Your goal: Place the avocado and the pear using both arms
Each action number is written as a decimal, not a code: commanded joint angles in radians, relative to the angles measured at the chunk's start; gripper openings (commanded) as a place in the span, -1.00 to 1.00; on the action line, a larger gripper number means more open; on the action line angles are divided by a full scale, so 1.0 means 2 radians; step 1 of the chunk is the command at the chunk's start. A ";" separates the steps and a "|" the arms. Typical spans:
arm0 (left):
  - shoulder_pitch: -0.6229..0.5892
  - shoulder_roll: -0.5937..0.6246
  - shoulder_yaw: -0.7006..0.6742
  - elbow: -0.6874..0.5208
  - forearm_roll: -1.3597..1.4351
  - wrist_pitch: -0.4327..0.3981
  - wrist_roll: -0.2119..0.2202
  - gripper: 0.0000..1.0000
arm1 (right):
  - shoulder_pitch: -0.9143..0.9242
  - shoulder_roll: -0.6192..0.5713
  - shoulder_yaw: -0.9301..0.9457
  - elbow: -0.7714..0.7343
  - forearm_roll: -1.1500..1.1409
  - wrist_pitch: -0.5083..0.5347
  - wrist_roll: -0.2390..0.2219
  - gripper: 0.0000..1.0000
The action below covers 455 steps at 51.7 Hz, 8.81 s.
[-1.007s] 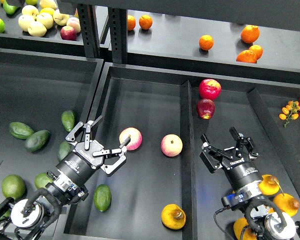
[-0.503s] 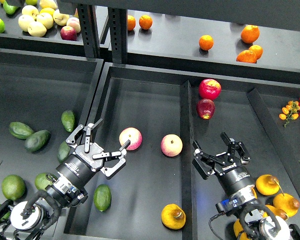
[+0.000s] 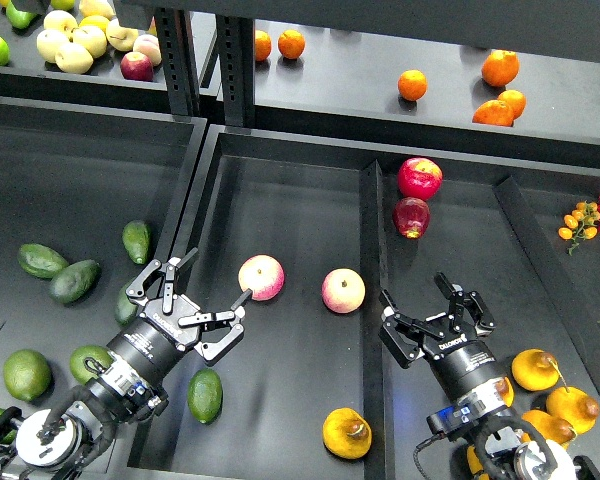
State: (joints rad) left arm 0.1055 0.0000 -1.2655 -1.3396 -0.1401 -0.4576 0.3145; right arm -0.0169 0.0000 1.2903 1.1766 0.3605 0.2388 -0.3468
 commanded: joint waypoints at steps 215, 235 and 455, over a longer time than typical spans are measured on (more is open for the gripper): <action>-0.669 0.000 1.008 0.278 0.145 -0.016 0.087 0.98 | 0.225 0.000 0.051 -0.075 0.005 -0.144 -0.001 0.99; -0.651 0.000 1.005 0.288 0.149 -0.016 0.087 0.97 | 0.224 0.000 0.051 -0.073 0.005 -0.142 -0.001 0.99; -0.541 0.165 0.757 0.440 0.273 -0.016 0.087 0.18 | 0.174 0.000 0.047 -0.004 0.007 -0.136 -0.005 0.99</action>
State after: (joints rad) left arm -0.9750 0.3293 0.2506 -0.4619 0.3936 -0.4885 0.4893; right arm 0.3314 0.0000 1.3855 1.1690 0.3750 -0.0322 -0.3559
